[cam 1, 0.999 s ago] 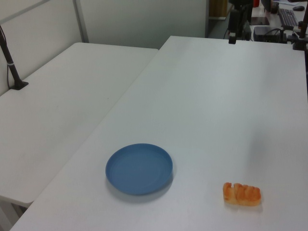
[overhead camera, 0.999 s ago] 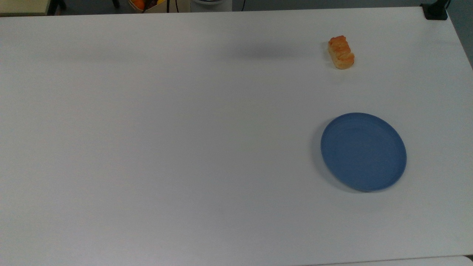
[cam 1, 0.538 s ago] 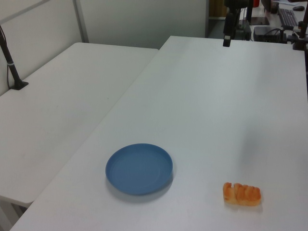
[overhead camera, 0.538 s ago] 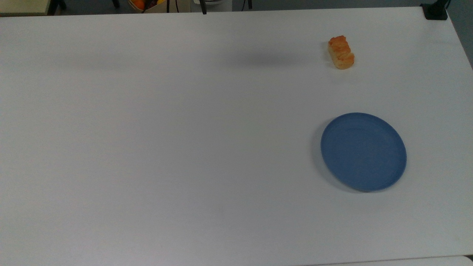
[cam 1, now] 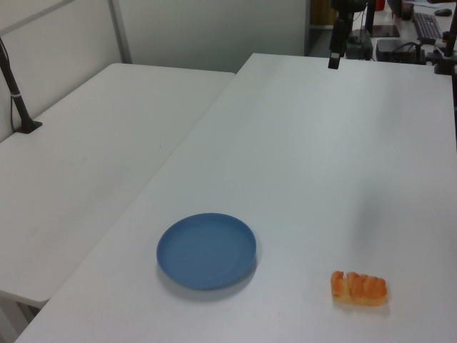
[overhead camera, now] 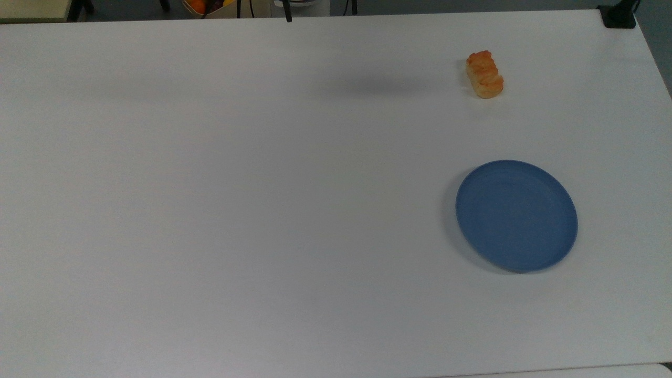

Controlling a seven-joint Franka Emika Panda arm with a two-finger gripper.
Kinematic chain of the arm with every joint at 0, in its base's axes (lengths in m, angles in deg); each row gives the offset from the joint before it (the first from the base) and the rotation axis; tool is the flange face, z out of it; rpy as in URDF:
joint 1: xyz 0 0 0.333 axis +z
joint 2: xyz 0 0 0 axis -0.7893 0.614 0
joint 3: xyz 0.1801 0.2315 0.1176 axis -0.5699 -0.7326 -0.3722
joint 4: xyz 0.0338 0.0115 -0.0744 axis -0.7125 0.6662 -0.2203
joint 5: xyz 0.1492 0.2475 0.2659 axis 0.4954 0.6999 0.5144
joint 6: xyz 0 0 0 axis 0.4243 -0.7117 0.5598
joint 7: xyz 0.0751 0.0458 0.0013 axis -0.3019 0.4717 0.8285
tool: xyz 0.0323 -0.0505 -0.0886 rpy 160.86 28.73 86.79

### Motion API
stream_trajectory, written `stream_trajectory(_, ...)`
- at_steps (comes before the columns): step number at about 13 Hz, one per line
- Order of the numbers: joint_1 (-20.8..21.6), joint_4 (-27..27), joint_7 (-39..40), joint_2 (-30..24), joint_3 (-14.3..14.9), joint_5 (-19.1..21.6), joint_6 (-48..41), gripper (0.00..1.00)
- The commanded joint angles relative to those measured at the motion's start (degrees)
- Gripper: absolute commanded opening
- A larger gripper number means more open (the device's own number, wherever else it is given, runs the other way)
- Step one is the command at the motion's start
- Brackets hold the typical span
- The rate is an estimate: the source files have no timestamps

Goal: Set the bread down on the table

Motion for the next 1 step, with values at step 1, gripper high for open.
stream_trajectory(1,1.40,1.52,0.85,-1.00,1.12,-0.66,0.95,1.00)
